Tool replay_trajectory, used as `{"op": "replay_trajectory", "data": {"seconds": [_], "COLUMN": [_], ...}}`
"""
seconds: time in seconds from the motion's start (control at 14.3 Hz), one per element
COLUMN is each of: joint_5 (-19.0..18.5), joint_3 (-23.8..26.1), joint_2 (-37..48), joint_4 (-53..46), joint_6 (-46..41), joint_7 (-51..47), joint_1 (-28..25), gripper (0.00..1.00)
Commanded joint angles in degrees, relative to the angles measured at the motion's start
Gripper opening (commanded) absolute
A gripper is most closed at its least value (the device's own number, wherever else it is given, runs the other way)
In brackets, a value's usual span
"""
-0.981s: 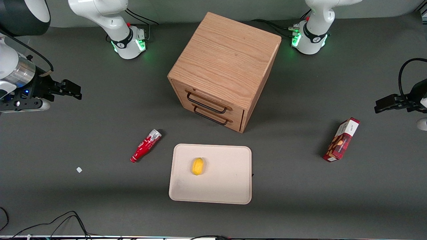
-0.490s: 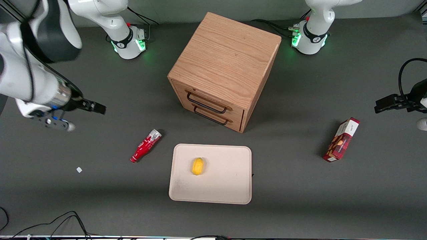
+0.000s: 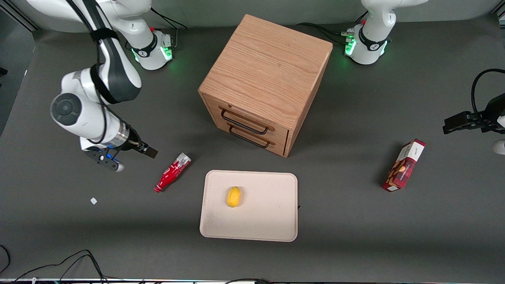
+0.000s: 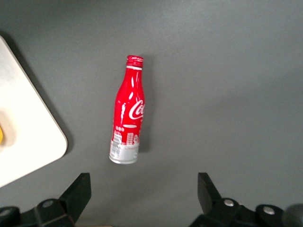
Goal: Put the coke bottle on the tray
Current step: 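Move the right gripper down over the red Coca-Cola bottle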
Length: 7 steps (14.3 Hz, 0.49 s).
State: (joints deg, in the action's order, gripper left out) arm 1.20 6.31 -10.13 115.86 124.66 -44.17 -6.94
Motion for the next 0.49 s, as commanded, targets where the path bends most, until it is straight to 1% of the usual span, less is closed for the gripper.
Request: {"op": "replay_trajectory", "data": {"seconds": [0.0, 0.21, 0.42], "joint_5": [1.3, 0.6, 0.5], "joint_3": [0.5, 2.2, 2.2], "joint_2": [0.6, -4.8, -8.7], "joint_4": [7.0, 6.7, 4.6], "joint_6": [9.5, 15.7, 18.0], "joint_7": [-2.8, -7.1, -7.6], "joint_1": [0.1, 0.1, 0.1], "gripper": [1.00, 1.00, 1.00]}}
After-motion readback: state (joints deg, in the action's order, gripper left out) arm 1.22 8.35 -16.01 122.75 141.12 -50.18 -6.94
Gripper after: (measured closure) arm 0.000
